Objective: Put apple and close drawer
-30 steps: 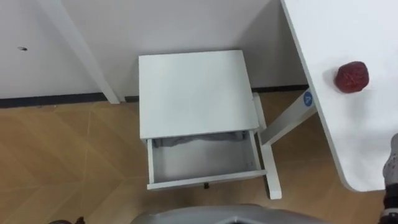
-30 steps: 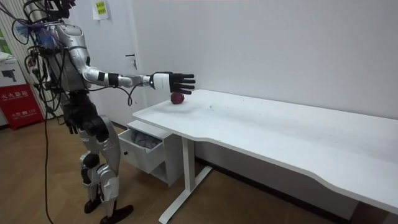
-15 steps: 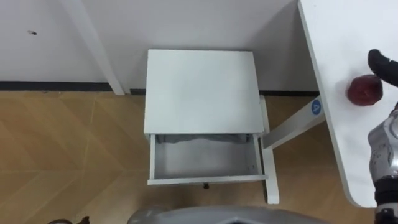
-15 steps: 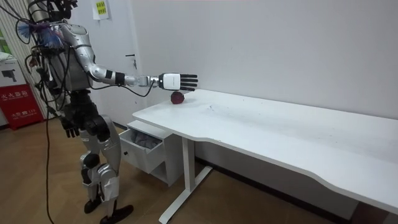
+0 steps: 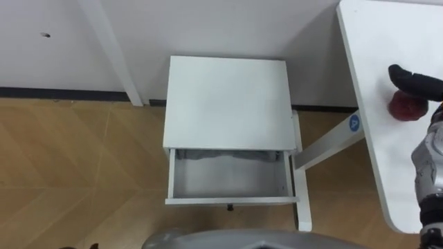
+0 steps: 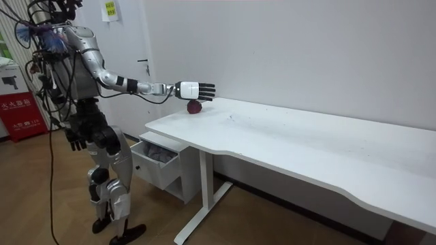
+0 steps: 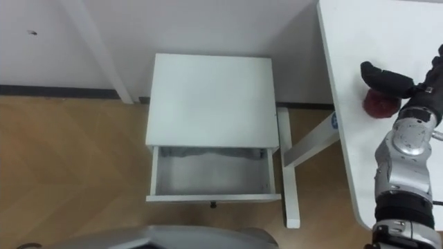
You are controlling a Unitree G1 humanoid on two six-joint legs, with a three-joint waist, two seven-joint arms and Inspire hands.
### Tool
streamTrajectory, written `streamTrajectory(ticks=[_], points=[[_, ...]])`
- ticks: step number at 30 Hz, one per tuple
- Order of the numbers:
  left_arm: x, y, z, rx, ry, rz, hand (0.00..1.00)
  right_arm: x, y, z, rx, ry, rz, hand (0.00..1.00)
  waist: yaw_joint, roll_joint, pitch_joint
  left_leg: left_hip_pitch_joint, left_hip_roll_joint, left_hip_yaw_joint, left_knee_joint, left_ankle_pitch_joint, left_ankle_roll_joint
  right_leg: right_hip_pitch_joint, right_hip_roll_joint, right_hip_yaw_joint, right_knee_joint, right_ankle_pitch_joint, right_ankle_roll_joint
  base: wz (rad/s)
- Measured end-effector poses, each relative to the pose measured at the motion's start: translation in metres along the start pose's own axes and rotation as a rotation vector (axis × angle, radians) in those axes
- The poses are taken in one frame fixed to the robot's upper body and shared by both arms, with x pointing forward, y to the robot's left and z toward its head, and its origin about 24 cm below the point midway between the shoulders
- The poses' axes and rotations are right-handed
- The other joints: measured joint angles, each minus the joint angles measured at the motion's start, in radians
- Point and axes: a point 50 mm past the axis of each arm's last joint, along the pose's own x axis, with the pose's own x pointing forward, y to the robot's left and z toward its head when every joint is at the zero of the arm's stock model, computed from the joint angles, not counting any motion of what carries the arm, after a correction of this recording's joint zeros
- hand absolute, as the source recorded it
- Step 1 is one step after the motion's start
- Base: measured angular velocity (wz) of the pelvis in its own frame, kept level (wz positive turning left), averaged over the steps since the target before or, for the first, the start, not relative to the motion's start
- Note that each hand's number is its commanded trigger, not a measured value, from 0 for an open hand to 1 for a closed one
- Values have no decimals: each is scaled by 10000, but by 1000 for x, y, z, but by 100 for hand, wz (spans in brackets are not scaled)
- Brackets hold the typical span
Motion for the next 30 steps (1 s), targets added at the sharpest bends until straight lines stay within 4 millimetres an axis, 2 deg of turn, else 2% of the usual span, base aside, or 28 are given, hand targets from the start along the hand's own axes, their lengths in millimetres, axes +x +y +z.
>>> streamTrajectory(ticks=[4,7,10,12,17,27,28,29,30], points=[[0,1,1,-43,-36,38,0,0,0,-4,-57,174,141,0,9,5,-47,14,-4,-11,9,0,0,24,-1,0,-5,0,0,0],[0,1,-2,-56,34,54,0,-2,-2,-16,-204,670,294,0,22,-12,-66,36,-7,-21,13,1,-1,57,-2,4,-13,0,0,0],[-2,1,-8,-84,194,78,0,-4,-4,-25,-325,1055,245,0,24,4,-63,41,-12,-20,21,1,-1,69,-7,8,-14,0,0,0],[-2,1,-12,-70,384,51,0,-5,-6,-32,-410,1392,186,0,1,37,-19,167,-19,-62,3,1,-1,215,-8,-12,-27,0,0,2],[-2,0,-12,-52,456,39,0,-6,-8,-38,-512,1719,272,0,-161,123,14,258,-42,-175,21,2,0,349,-30,-122,-20,0,0,6],[-1,0,-10,-54,397,94,0,-6,-12,-42,-1249,1753,494,0,-194,150,3,364,-47,-177,6,1,0,381,-30,-115,-16,0,0,0],[-1,0,-10,-54,395,94,0,-6,-12,-42,-1254,1752,496,53,-194,150,3,365,-47,-178,6,1,0,381,-30,-114,-16,0,0,0],[-1,0,-10,-54,394,94,0,-6,-12,-42,-1287,1751,505,100,-194,151,2,366,-46,-178,6,1,0,382,-29,-113,-16,0,0,0],[-1,0,-10,-51,395,92,0,-6,-12,-42,-1350,1762,530,100,-193,151,2,369,-47,-178,8,1,0,385,-29,-114,-16,0,0,0]])
